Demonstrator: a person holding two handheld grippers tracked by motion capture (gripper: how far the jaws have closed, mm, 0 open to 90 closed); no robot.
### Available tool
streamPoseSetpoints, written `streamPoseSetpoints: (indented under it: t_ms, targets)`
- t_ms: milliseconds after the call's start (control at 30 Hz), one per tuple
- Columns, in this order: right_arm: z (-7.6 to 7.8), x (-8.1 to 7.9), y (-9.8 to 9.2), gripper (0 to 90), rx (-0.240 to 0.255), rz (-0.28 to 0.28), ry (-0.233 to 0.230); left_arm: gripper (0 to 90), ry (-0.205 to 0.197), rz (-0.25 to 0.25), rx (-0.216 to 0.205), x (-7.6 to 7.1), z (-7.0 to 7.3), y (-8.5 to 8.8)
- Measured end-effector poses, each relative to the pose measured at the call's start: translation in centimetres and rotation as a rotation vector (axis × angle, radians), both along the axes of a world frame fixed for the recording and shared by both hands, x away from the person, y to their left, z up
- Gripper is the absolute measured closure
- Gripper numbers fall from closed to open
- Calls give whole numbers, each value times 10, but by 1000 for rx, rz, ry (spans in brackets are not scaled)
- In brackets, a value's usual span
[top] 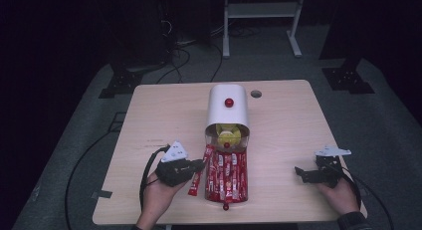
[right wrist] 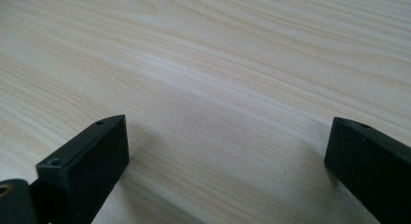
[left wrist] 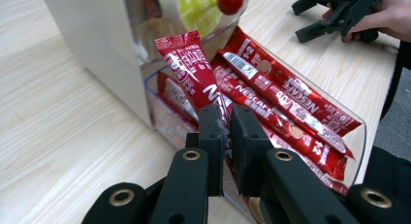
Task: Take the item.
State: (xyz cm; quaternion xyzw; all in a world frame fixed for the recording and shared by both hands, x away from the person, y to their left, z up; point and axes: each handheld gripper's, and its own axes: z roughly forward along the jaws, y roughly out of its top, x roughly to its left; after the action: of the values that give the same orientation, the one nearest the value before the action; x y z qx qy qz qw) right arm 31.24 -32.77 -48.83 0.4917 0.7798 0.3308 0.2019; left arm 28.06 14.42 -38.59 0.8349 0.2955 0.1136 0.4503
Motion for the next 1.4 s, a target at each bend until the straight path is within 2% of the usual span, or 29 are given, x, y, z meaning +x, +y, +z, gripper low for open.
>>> streamPoseSetpoints:
  t_ms: [700,967,1000,1267,1400]
  targets:
    - [0,0,0,13,0,0,0,841,15,88,19,14,-11,30]
    - [0,0,0,13,0,0,0,841,29,105,31,19,-18,35]
    - [0,0,0,14,0,0,0,841,28,110,45,20,-21,36]
    - [0,0,0,14,0,0,0,841,42,129,74,27,-30,39]
    - [0,0,0,14,0,0,0,840,51,140,74,29,-34,40]
